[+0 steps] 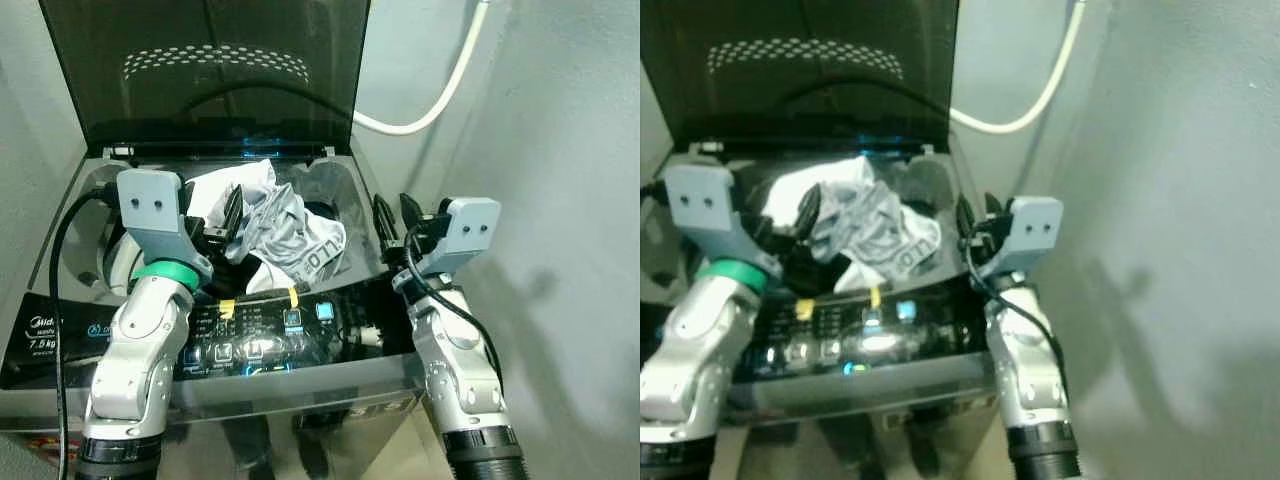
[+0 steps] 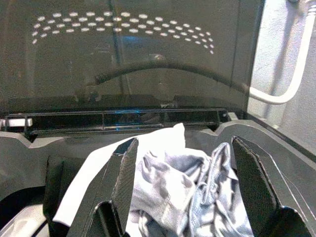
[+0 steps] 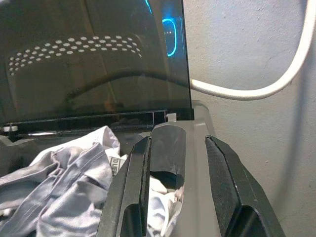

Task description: Clothes washing

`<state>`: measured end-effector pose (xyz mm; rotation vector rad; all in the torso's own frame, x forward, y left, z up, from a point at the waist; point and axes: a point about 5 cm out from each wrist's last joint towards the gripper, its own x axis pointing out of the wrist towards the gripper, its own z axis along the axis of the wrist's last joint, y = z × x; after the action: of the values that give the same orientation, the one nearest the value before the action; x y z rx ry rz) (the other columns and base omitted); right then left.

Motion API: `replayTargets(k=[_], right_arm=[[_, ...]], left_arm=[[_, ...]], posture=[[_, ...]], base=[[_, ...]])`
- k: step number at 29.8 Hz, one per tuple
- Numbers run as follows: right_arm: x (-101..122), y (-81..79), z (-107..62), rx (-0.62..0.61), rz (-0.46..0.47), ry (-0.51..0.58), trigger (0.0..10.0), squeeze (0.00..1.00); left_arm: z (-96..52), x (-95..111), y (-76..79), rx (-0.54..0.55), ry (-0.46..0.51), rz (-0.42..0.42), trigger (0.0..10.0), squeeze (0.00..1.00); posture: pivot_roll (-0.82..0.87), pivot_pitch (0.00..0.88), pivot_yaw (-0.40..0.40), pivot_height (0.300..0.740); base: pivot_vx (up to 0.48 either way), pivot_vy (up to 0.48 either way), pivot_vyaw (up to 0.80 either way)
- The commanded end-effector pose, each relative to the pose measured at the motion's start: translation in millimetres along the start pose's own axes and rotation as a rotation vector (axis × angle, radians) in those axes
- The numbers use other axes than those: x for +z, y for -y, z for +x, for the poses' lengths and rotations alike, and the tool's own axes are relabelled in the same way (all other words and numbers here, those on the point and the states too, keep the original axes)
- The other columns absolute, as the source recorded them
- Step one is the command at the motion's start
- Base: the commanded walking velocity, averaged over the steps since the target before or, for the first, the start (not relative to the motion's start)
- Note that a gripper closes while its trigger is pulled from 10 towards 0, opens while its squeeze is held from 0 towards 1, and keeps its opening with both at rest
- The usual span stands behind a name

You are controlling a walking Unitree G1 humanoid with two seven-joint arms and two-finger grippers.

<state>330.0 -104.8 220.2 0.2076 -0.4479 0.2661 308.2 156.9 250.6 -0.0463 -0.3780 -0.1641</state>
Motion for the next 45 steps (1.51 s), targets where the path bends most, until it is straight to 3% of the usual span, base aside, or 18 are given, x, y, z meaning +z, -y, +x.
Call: replayTargets(k=[1,32,45], right_arm=[[-1,0.8,-0.5,-0.001,-0.008,-0.007,10.0,0.0],[-4,-1.6,-1.1,0.015,-0.05,-0.025,10.0,0.0],[-13,-3.3,-4.6,0.036,-0.08,-0.064,10.0,0.0]], left_arm=[[0.2,0,1.2,-0.005,-0.002,0.008,10.0,0.0],[0.4,0,1.9,-0.004,-0.003,0.006,10.0,0.0],[-0.9,-7,2.6,-0.005,-0.033,0.018,10.0,0.0]], posture=[[0.03,0.026,0.013,0.74],[0.03,0.031,0.016,0.74],[0.03,0.035,0.014,0.74]], base=[[-0.27,0.0,0.0],[-0.289,0.0,0.0],[-0.25,0.0,0.63]])
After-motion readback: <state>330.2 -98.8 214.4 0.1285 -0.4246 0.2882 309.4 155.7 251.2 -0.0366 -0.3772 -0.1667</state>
